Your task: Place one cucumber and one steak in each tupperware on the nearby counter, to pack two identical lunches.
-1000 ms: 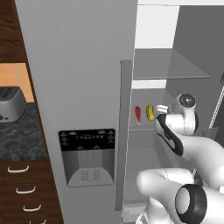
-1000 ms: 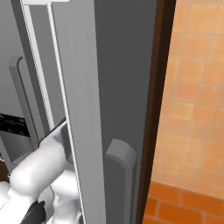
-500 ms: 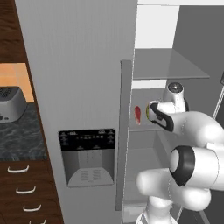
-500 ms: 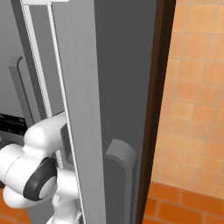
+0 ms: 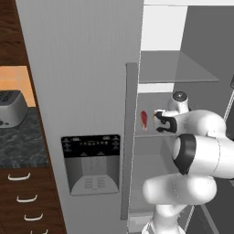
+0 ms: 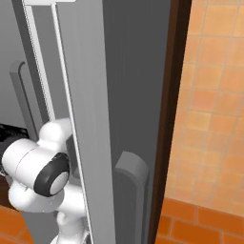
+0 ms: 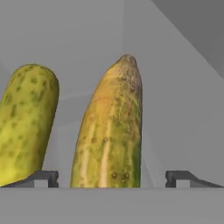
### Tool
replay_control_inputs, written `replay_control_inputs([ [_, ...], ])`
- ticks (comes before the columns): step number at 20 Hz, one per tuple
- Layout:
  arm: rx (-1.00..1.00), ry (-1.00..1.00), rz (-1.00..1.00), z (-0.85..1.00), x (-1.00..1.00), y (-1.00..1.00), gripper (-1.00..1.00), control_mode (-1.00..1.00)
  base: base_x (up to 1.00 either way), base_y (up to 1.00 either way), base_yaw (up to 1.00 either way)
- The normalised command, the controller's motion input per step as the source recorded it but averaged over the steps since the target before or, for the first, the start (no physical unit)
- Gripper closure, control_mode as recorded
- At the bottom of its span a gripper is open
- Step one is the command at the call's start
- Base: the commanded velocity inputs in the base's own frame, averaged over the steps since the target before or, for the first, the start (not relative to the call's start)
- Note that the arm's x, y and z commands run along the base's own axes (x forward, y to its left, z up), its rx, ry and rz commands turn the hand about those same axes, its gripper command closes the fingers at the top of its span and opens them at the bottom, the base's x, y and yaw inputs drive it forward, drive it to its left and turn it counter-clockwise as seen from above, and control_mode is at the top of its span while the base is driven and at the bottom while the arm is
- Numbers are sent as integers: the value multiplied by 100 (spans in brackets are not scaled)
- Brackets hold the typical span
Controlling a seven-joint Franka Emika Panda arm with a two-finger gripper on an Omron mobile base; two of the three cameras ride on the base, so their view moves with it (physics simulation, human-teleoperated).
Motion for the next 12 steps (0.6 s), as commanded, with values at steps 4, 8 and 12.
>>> replay_control_inputs([
  [4,0,0,0,-51,13,0,100,-100,0,0,0],
  [8,0,-2,0,0,-24,0,100,-100,0,0,0],
  [12,0,-27,0,21,-100,0,100,-100,0,0,0],
])
